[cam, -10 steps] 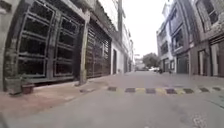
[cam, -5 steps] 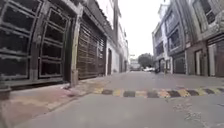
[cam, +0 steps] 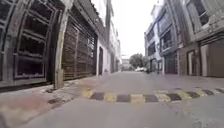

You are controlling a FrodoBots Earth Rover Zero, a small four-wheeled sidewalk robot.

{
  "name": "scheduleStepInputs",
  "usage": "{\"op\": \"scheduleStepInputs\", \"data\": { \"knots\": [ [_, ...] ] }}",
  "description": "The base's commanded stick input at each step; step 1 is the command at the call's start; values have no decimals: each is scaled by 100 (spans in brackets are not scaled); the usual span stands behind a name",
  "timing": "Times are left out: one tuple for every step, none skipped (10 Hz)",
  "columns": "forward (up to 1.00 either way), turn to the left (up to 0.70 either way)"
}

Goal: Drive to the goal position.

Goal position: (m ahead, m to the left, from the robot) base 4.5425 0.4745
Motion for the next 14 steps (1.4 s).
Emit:
{"op": "scheduleStepInputs", "data": {
  "knots": [
    [85,0],
    [85,0],
    [85,0],
    [85,0],
    [85,0],
    [38,-47],
    [0,-85],
    [0,-85],
    [6,-53],
    [15,-3],
    [75,0],
    [85,0],
    [85,-5],
    [85,-20]
  ]
}}
